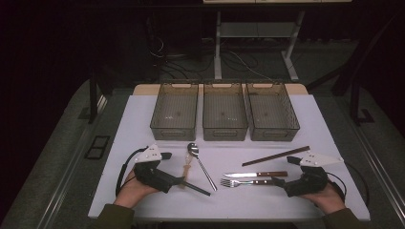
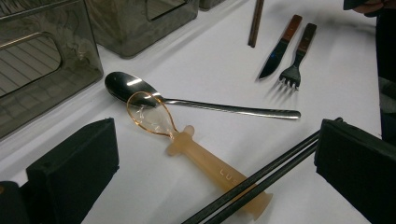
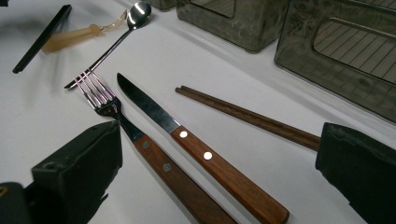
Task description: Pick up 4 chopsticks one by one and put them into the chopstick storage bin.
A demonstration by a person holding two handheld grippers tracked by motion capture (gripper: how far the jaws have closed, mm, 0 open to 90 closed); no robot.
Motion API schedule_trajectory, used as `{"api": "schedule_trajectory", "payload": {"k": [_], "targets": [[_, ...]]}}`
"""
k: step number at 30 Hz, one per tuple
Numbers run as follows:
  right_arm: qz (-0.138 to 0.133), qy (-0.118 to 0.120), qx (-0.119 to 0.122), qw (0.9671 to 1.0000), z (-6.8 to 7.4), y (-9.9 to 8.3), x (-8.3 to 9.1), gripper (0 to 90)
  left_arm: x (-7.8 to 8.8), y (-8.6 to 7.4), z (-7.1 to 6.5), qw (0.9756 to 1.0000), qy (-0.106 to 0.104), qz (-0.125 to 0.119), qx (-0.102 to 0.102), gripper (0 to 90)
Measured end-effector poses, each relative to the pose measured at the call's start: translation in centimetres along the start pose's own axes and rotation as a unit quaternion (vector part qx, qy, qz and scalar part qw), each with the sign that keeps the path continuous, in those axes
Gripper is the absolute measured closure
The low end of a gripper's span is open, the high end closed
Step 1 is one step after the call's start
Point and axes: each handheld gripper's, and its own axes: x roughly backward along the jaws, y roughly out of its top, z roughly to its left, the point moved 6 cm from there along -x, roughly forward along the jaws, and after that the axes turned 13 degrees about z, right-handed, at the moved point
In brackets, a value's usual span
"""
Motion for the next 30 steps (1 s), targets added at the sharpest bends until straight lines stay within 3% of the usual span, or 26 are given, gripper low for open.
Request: {"api": "schedule_trajectory", "payload": {"k": [12, 20, 27, 30], "targets": [[-0.002, 0.003, -0.002, 1.0000, -0.2, 0.0, 0.0, 0.8, 0.2, 0.0, 0.1, 1.0000, 0.000, 0.005, -0.001, 0.5], [0.000, 0.003, -0.001, 1.0000, 0.0, 0.0, 0.0, 0.8, 0.7, -0.6, 0.3, 1.0000, -0.001, 0.008, -0.005, 8.3], [0.004, -0.001, 0.002, 1.0000, 0.0, 0.1, -0.3, 0.8, 0.5, -0.6, -0.8, 0.9993, -0.028, 0.012, -0.023, 28.2], [0.003, 0.000, -0.001, 1.0000, 0.0, 0.1, -0.2, 0.8, 0.3, -0.6, -1.4, 0.9979, -0.054, 0.019, -0.029, 41.8]]}}
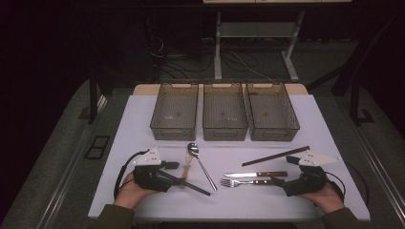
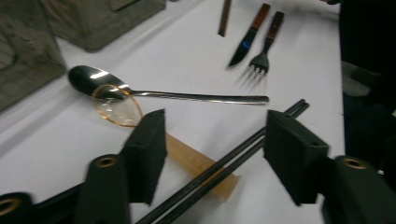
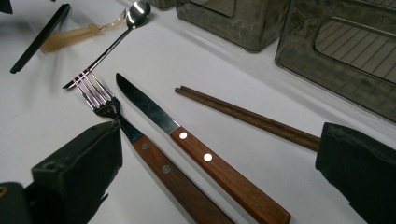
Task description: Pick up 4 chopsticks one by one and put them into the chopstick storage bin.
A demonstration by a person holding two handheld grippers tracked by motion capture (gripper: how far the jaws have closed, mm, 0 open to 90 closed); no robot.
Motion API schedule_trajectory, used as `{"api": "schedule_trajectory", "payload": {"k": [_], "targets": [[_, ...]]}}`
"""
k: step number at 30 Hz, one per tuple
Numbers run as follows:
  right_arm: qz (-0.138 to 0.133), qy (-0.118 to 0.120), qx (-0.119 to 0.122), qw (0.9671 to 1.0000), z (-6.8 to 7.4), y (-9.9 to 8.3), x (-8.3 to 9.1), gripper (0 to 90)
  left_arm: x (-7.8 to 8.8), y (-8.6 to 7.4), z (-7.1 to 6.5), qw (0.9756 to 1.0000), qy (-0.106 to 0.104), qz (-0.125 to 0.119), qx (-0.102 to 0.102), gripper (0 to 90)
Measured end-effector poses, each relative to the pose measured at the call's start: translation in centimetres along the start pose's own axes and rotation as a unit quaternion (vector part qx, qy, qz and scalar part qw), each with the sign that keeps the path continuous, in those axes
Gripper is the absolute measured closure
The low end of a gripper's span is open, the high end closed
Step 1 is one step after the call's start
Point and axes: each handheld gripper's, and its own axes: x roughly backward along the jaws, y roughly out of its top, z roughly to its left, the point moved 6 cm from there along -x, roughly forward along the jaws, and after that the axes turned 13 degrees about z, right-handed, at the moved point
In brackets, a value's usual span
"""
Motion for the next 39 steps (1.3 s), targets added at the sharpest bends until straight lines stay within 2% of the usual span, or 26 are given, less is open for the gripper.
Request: {"api": "schedule_trajectory", "payload": {"k": [1, 4, 5, 6, 7, 8, 14, 18, 22, 23, 26, 29, 33, 39], "targets": [[0.000, 0.000, 0.000, 1.0000, 0.0, 0.0, 0.0, 0.8, 0.0, 0.0, 0.0, 1.0000, 0.000, 0.000, 0.000, 45.6], [0.000, -0.001, 0.000, 1.0000, -0.1, 0.0, 0.0, 0.8, -0.2, 0.0, -0.4, 0.9998, -0.019, 0.005, -0.003, 58.1], [0.000, -0.001, 0.000, 1.0000, -0.1, 0.0, 0.0, 0.8, -0.4, 0.1, -0.6, 0.9997, -0.023, 0.003, -0.006, 58.1], [0.000, -0.001, 0.001, 1.0000, -0.1, 0.0, 0.0, 0.8, -0.4, 0.1, -0.8, 0.9995, -0.029, 0.008, -0.006, 61.9], [0.000, -0.001, 0.002, 1.0000, -0.1, 0.0, -0.1, 0.8, -0.5, 0.2, -1.0, 0.9993, -0.035, 0.011, -0.008, 69.6], [0.000, -0.001, 0.001, 1.0000, 0.0, 0.0, 0.0, 0.8, -0.7, 0.3, -1.3, 0.9988, -0.042, 0.017, -0.018, 72.5], [0.001, -0.002, 0.000, 1.0000, -0.1, 0.0, 0.0, 0.8, -1.3, 0.5, -2.2, 0.9970, -0.062, 0.032, -0.034, 87.2], [0.001, -0.003, -0.001, 1.0000, -0.1, 0.0, 0.0, 0.8, -2.2, 0.6, -3.0, 0.9947, -0.077, 0.048, -0.048, 89.1], [0.000, -0.004, -0.002, 1.0000, -0.1, 0.0, 0.0, 0.8, -2.7, 0.6, -3.4, 0.9934, -0.083, 0.056, -0.056, 89.2], [0.001, -0.004, -0.002, 1.0000, -0.1, 0.0, 0.0, 0.8, -3.0, 0.6, -3.7, 0.9922, -0.087, 0.065, -0.062, 89.2], [0.001, -0.004, -0.002, 1.0000, -0.1, 0.0, 0.0, 0.8, -3.3, 0.7, -4.0, 0.9913, -0.091, 0.070, -0.065, 89.2], [0.000, -0.003, -0.003, 1.0000, -0.1, 0.0, 0.0, 0.8, -3.8, 0.7, -4.2, 0.9893, -0.093, 0.079, -0.079, 89.2], [0.001, -0.004, -0.002, 1.0000, -0.1, 0.0, 0.0, 0.8, -4.2, 0.7, -4.3, 0.9883, -0.093, 0.090, -0.080, 89.2], [0.000, -0.004, -0.003, 1.0000, -0.1, 0.0, 0.0, 0.8, -4.4, 0.7, -4.1, 0.9886, -0.090, 0.092, -0.078, 89.2]]}}
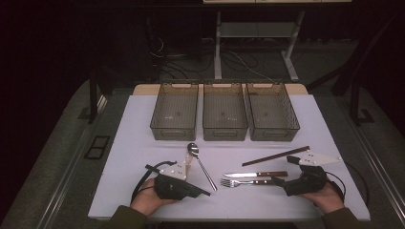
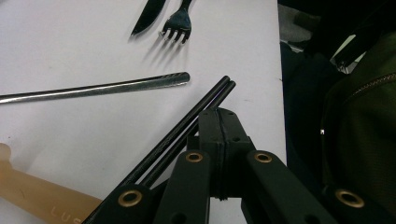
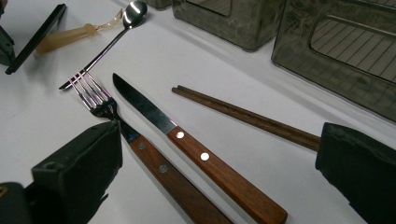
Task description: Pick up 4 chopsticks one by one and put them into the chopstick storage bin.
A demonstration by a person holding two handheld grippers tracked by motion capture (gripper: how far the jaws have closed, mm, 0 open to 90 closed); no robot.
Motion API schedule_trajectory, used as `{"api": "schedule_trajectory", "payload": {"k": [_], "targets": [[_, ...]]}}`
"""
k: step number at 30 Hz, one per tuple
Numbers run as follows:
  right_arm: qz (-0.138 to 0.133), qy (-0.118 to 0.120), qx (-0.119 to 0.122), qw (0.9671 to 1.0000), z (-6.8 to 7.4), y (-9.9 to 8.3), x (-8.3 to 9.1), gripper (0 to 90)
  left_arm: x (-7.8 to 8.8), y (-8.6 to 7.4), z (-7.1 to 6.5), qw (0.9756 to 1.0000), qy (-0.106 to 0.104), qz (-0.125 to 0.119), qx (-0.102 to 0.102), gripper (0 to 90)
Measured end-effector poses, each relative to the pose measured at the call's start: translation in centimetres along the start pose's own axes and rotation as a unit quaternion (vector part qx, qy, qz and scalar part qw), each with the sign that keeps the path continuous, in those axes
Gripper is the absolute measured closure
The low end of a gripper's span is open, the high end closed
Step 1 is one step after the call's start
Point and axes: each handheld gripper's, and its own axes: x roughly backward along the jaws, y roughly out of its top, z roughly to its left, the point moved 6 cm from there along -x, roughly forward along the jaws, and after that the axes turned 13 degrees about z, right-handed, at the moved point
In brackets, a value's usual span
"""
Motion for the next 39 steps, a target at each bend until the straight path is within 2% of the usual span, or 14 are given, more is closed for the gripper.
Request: {"api": "schedule_trajectory", "payload": {"k": [27, 36, 39], "targets": [[0.002, 0.000, 0.003, 1.0000, 0.0, 0.0, -0.1, 0.8, -0.3, 0.6, 1.0, 0.9998, 0.016, 0.004, 0.013, 89.3], [0.002, -0.001, 0.003, 1.0000, 0.0, 0.0, -0.1, 0.8, -0.4, 0.9, 1.4, 0.9996, 0.028, 0.007, 0.008, 89.3], [0.002, -0.001, 0.003, 1.0000, 0.0, 0.0, -0.1, 0.8, -0.3, 0.9, 1.5, 0.9995, 0.030, 0.005, 0.012, 89.3]]}}
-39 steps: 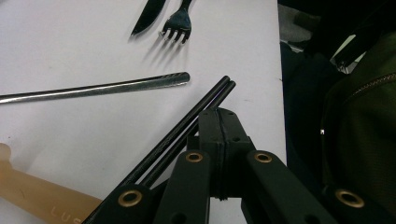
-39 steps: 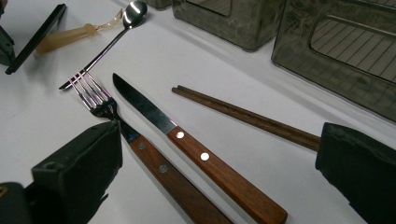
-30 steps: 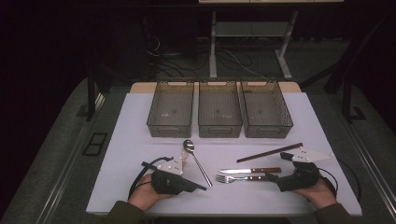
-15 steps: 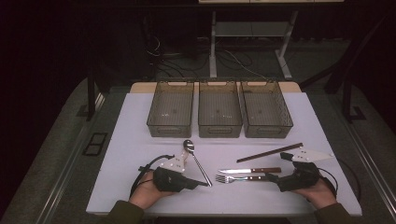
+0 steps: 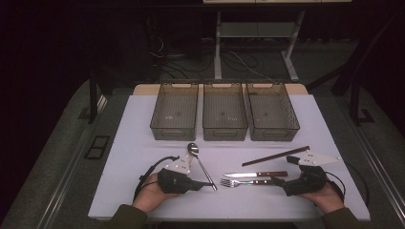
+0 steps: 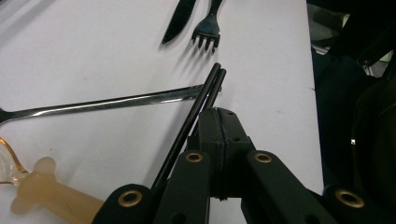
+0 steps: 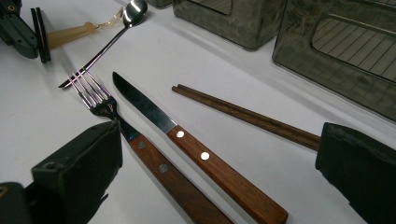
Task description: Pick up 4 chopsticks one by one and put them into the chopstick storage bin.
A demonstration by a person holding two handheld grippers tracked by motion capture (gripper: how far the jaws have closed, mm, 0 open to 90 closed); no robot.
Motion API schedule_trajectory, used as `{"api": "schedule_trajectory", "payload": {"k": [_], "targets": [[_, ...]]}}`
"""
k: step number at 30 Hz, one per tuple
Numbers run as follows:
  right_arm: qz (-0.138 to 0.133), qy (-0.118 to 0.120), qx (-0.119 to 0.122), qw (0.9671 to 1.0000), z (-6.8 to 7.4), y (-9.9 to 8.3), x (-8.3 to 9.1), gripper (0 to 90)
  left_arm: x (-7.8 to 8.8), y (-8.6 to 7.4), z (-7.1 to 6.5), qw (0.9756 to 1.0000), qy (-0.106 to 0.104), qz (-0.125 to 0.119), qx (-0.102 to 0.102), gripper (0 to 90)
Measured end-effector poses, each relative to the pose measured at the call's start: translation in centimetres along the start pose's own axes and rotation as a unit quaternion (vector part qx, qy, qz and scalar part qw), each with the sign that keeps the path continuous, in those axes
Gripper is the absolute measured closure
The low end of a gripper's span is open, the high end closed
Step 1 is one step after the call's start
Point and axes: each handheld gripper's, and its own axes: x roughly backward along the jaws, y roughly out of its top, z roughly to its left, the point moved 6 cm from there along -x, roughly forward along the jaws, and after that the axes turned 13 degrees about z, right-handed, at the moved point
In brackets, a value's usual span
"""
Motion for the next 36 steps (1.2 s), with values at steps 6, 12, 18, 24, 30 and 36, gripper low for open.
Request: {"api": "schedule_trajectory", "payload": {"k": [6, 12, 18, 24, 30, 36], "targets": [[0.000, 0.000, 0.000, 1.0000, 0.0, 0.0, 0.0, 0.8, 0.0, 0.1, 0.4, 1.0000, 0.006, 0.003, 0.000, 89.3], [-0.001, 0.000, 0.000, 1.0000, 0.0, 0.0, 0.0, 0.8, 0.1, 0.2, 0.7, 0.9999, 0.010, 0.001, 0.002, 89.3], [-0.001, 0.000, 0.000, 1.0000, 0.0, 0.0, 0.0, 0.8, 0.1, 0.3, 1.0, 0.9999, 0.014, -0.001, 0.003, 89.3], [-0.001, 0.000, -0.001, 1.0000, 0.0, 0.0, 0.0, 0.8, 0.1, 0.3, 1.3, 0.9998, 0.017, 0.001, 0.006, 89.3], [-0.001, 0.000, -0.001, 1.0000, 0.0, 0.0, 0.0, 0.8, 0.1, 0.3, 1.5, 0.9998, 0.019, 0.000, 0.008, 89.3], [-0.001, 0.001, -0.001, 1.0000, 0.0, 0.0, 0.0, 0.8, 0.2, 0.3, 1.8, 0.9997, 0.021, -0.002, 0.012, 89.3]]}}
